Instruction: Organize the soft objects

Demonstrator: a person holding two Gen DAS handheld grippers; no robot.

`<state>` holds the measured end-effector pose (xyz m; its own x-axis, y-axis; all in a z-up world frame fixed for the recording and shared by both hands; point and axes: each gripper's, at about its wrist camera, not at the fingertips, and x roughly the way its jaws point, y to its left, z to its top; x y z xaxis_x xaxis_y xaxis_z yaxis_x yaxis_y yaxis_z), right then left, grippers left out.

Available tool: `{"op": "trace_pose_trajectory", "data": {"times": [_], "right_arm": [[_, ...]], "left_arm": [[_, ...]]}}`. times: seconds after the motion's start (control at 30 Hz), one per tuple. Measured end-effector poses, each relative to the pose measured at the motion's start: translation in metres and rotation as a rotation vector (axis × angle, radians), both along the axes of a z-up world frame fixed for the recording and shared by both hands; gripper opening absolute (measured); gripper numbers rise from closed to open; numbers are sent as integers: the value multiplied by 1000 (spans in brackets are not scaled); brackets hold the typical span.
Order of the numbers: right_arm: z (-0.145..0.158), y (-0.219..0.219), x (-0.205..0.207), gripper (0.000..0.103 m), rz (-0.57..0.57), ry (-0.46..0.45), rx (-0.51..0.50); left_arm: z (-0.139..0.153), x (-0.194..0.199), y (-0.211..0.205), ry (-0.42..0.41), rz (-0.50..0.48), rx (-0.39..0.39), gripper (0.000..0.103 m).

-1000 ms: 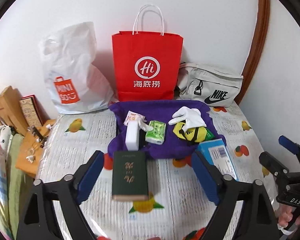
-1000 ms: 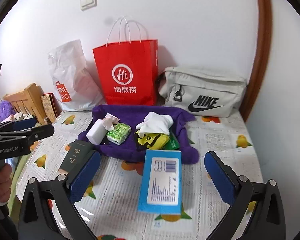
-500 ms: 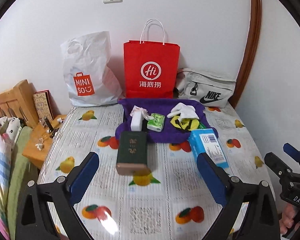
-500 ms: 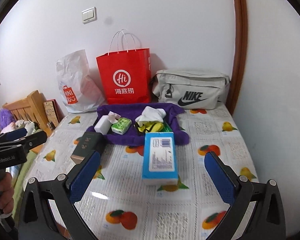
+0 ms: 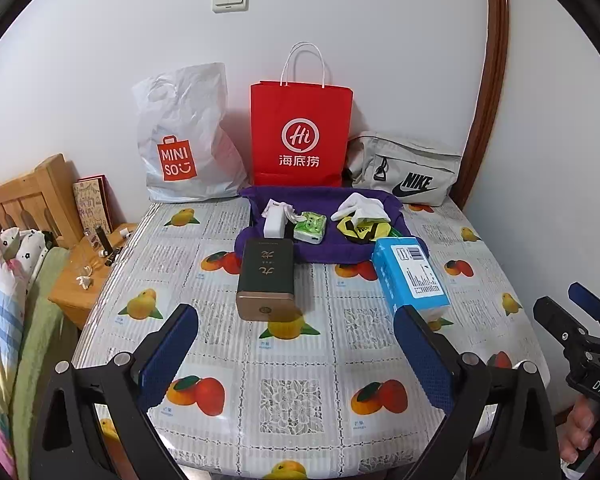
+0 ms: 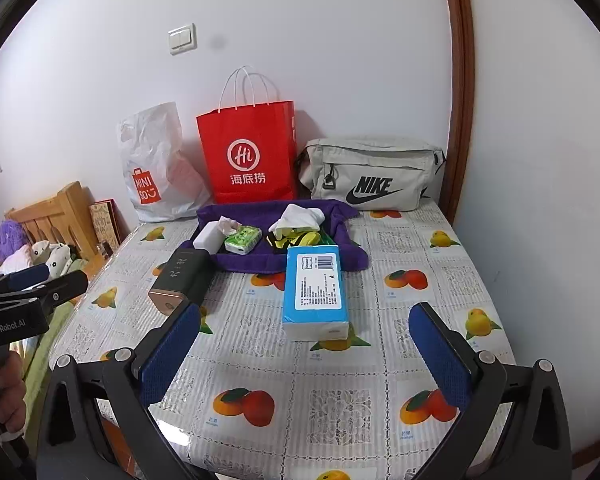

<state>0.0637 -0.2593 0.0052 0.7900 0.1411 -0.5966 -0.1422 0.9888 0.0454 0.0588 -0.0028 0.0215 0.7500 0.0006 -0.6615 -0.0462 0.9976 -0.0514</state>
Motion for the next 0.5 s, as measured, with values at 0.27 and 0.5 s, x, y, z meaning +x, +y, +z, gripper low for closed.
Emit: {"op": "trace_pose_trajectory", "data": {"times": [0.27,0.5], "right_arm": [[-7,1,-5,102,6,10,7],[-6,3,-7,102,2,3,5]], "left_arm": [[-4,-5,-4,1,-8,9,99],[-1,-6,-4,-8,-9,6,99]]}}
